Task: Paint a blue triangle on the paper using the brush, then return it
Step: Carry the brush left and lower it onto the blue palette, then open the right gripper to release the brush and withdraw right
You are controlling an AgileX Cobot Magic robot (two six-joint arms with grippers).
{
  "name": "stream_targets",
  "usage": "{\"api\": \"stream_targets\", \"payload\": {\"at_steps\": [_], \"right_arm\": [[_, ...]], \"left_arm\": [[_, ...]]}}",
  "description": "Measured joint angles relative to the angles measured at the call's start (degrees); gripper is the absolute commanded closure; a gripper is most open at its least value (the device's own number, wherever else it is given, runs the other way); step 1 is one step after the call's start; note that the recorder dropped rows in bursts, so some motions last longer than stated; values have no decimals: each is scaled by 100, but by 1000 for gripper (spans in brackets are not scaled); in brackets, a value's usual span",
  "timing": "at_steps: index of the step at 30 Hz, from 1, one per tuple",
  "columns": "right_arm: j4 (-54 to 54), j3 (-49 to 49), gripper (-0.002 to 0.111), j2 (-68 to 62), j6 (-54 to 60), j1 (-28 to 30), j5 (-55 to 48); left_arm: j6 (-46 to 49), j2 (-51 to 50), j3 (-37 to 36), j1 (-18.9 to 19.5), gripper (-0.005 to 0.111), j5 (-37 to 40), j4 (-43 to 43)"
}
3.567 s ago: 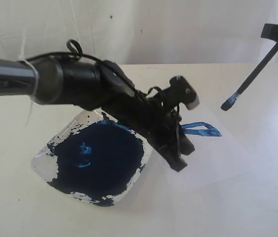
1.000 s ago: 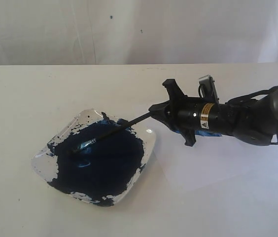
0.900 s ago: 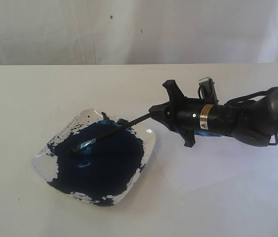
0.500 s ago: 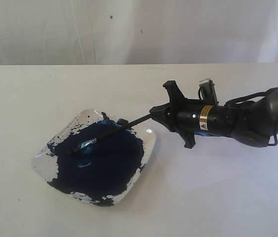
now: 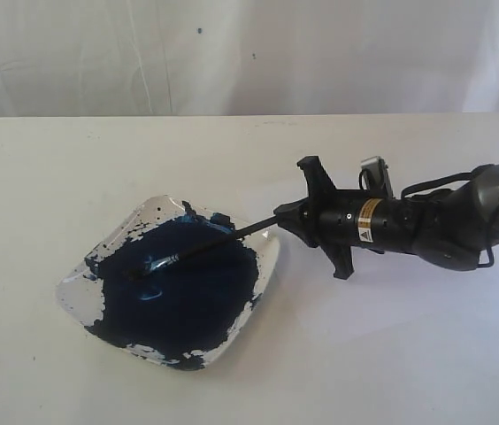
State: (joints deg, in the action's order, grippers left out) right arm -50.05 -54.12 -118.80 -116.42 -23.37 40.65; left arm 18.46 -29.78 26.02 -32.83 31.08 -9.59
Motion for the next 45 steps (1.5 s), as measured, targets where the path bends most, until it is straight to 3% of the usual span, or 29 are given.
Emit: {"api": "stream_targets", "payload": {"at_steps": [12, 16, 19, 21, 23, 36, 39, 44, 45], "right_arm": [[-38, -3, 106, -47, -48, -9, 12], [-139, -3, 92, -47, -87, -9, 12], [-295, -3, 66, -56, -60, -9, 1], [-386, -3, 55, -69, -50, -13, 58], [-531, -3, 54, -57, -41, -13, 133], [-2452, 658, 57, 1624, -315, 713, 414], [-2722, 858, 70, 2004, -315, 724, 609], [-3175, 1055, 108, 2855, -312, 724, 1299], [-3228, 1072, 108, 3095, -283, 724, 1415]], "left_arm": [[0, 0, 0, 0, 107, 0, -50], [0, 0, 0, 0, 107, 0, -88], [0, 0, 0, 0, 107, 0, -102], [0, 0, 0, 0, 107, 0, -102], [0, 0, 0, 0, 107, 0, -102], [0, 0, 0, 0, 107, 0, -102], [0, 0, 0, 0, 107, 0, -102], [0, 0, 0, 0, 107, 0, -102], [0, 0, 0, 0, 107, 0, -102]]}}
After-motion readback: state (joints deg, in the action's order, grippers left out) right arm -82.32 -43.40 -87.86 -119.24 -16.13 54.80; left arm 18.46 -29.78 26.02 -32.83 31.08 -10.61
